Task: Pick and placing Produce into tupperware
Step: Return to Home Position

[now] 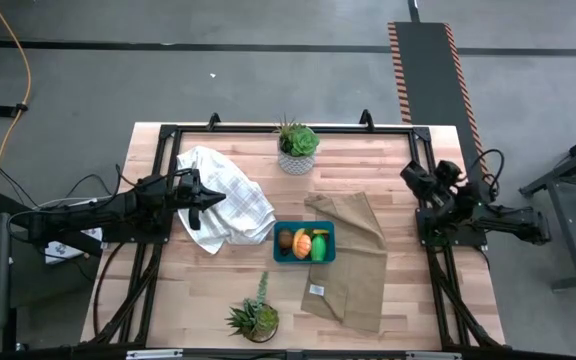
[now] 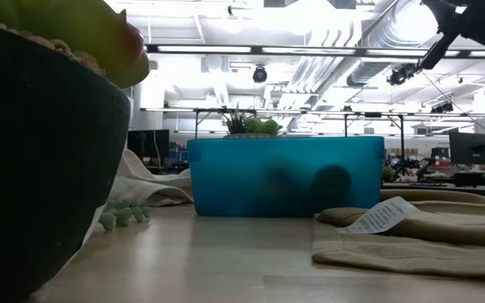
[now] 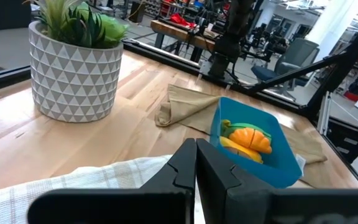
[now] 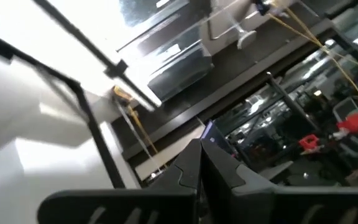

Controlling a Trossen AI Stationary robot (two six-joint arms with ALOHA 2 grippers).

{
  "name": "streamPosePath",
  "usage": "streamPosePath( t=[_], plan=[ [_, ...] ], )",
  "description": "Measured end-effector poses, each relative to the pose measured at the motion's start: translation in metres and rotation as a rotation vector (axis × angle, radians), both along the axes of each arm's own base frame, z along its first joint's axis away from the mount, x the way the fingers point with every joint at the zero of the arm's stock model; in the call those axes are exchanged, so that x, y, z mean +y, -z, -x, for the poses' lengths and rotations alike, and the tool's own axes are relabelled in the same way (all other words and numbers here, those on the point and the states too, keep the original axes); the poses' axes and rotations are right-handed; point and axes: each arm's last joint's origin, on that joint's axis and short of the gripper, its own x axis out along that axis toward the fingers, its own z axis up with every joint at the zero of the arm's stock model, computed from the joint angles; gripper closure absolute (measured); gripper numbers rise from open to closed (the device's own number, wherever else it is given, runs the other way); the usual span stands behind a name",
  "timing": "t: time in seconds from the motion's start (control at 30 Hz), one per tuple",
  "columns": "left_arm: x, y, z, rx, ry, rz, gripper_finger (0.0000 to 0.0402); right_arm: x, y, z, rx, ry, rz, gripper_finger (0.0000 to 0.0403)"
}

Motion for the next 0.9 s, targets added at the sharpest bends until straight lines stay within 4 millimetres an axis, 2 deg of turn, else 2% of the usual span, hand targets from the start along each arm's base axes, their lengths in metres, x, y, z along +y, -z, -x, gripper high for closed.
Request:
streamPosePath(
  t=[0.43,0.63,0.9],
  plan=[
    [0.000,0.000,0.000,0.000,0.000,0.000,0.0401,0.002,0.002,-0.002,0.073,0.152,0.306,0.0403],
    [0.000,0.000,0.000,0.000,0.000,0.000,0.0401,0.000,0.012,-0.008,0.191,0.202,0.349,0.0403],
    [0.000,0.000,0.000,0.000,0.000,0.000,0.0401,-0.001,0.027,-0.014,0.370,0.187,0.370,0.0403]
  ],
)
